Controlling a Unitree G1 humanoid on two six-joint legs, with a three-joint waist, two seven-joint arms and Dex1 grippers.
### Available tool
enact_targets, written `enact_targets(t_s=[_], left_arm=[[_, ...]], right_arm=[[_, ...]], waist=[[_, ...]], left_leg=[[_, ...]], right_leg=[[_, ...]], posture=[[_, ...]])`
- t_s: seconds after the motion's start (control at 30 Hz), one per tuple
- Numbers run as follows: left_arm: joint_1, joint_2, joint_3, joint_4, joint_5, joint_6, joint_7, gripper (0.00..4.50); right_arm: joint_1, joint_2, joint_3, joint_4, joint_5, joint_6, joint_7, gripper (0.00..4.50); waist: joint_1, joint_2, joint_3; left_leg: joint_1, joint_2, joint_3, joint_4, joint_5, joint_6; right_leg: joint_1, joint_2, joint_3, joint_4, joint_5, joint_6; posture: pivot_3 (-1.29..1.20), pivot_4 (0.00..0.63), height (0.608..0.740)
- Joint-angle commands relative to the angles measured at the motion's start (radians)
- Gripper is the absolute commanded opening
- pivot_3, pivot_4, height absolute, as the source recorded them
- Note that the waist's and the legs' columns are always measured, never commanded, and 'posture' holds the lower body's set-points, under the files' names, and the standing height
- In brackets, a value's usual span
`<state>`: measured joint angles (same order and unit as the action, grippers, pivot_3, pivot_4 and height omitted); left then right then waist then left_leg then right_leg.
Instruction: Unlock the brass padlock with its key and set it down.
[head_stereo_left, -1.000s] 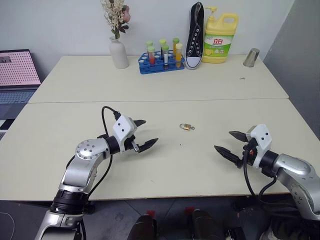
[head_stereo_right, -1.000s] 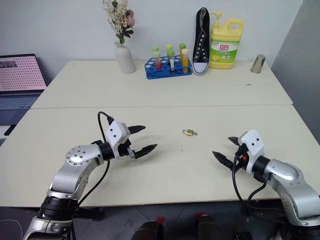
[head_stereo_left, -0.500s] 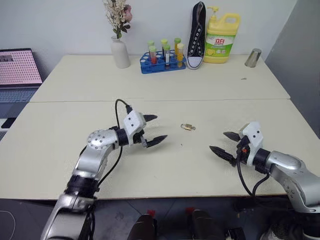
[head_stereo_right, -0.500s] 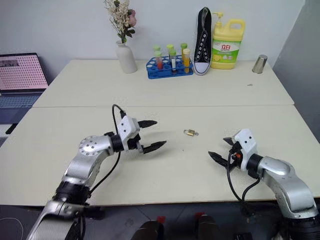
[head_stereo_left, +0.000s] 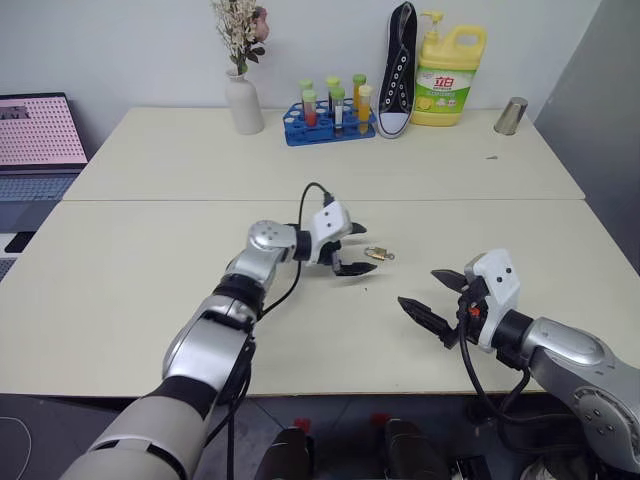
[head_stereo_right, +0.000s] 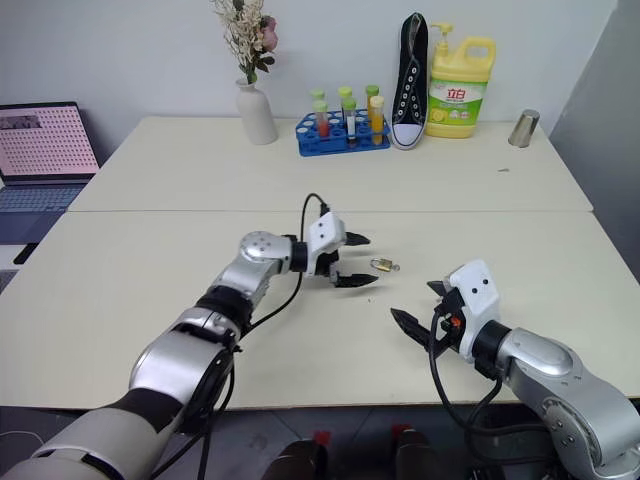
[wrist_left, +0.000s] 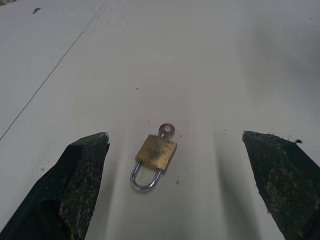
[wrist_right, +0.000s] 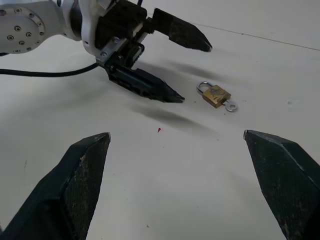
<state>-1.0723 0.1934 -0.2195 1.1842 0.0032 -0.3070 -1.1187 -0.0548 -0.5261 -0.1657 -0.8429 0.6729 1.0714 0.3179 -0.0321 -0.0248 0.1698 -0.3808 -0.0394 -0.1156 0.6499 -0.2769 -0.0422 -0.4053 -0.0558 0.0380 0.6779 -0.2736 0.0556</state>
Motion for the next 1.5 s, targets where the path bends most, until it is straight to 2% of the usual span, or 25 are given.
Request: enact_targets(t_s=[0.03, 0.37, 0.57, 0.67, 1.07, 1.27, 1.5], left_arm=[[-0.039, -0.023, 0.004, 0.073, 0.046, -0.019, 0.033, 4.50], [-0.055, -0.079, 0.013, 0.145, 0.141, 0.034, 0.163, 4.50], [-0.059, -0.088, 0.021, 0.149, 0.163, 0.059, 0.163, 4.50], [-0.058, -0.089, 0.020, 0.150, 0.177, 0.071, 0.153, 3.91], [-0.048, -0.067, 0.000, 0.142, 0.227, 0.037, 0.127, 0.11], [-0.042, -0.046, 0.014, 0.129, 0.218, 0.005, 0.116, 0.08], [0.043, 0.119, 0.033, -0.007, 0.194, -0.195, 0.107, 0.08]], right_arm=[[0.013, 0.009, -0.053, -0.090, 0.056, 0.060, -0.058, 4.48], [0.046, 0.023, -0.142, -0.164, 0.156, 0.138, -0.154, 4.48], [0.063, 0.017, -0.163, -0.175, 0.207, 0.143, -0.199, 4.48], [0.070, 0.014, -0.169, -0.172, 0.225, 0.136, -0.217, 4.50], [0.067, -0.022, -0.159, -0.147, 0.265, 0.108, -0.254, 4.50], [0.065, -0.036, -0.148, -0.137, 0.268, 0.094, -0.257, 4.50], [0.068, -0.094, -0.104, -0.136, 0.279, 0.066, -0.188, 4.50]], waist=[[-0.002, 0.000, 0.000], [0.002, -0.001, 0.000], [0.002, -0.001, 0.000], [0.002, -0.001, 0.000], [0.001, -0.001, -0.001], [-0.001, -0.001, -0.001], [-0.009, -0.001, -0.001]], left_leg=[[0.000, 0.000, 0.000, 0.000, 0.000, 0.000], [0.000, 0.000, -0.001, 0.000, 0.000, 0.000], [0.000, 0.000, -0.002, 0.000, 0.000, 0.000], [0.000, 0.000, -0.001, 0.000, 0.000, 0.000], [0.001, 0.000, -0.001, 0.000, 0.000, 0.000], [0.001, 0.000, -0.001, 0.000, 0.000, 0.000], [0.002, 0.001, -0.001, -0.001, 0.000, 0.000]], right_leg=[[0.000, 0.000, 0.000, 0.000, 0.000, 0.000], [0.000, 0.000, 0.000, 0.001, 0.000, 0.000], [0.000, 0.000, 0.000, 0.001, 0.000, 0.000], [0.000, 0.000, 0.000, 0.001, 0.000, 0.000], [0.000, 0.000, 0.000, 0.002, 0.000, 0.000], [0.000, 0.000, 0.000, 0.002, 0.000, 0.000], [0.000, 0.001, 0.001, 0.002, 0.000, 0.000]], posture=[[0.00, 0.150, 0.740], [0.00, 0.150, 0.740], [0.00, 0.150, 0.740], [0.00, 0.150, 0.740], [0.00, 0.150, 0.740], [0.00, 0.150, 0.740], [0.00, 0.150, 0.740]])
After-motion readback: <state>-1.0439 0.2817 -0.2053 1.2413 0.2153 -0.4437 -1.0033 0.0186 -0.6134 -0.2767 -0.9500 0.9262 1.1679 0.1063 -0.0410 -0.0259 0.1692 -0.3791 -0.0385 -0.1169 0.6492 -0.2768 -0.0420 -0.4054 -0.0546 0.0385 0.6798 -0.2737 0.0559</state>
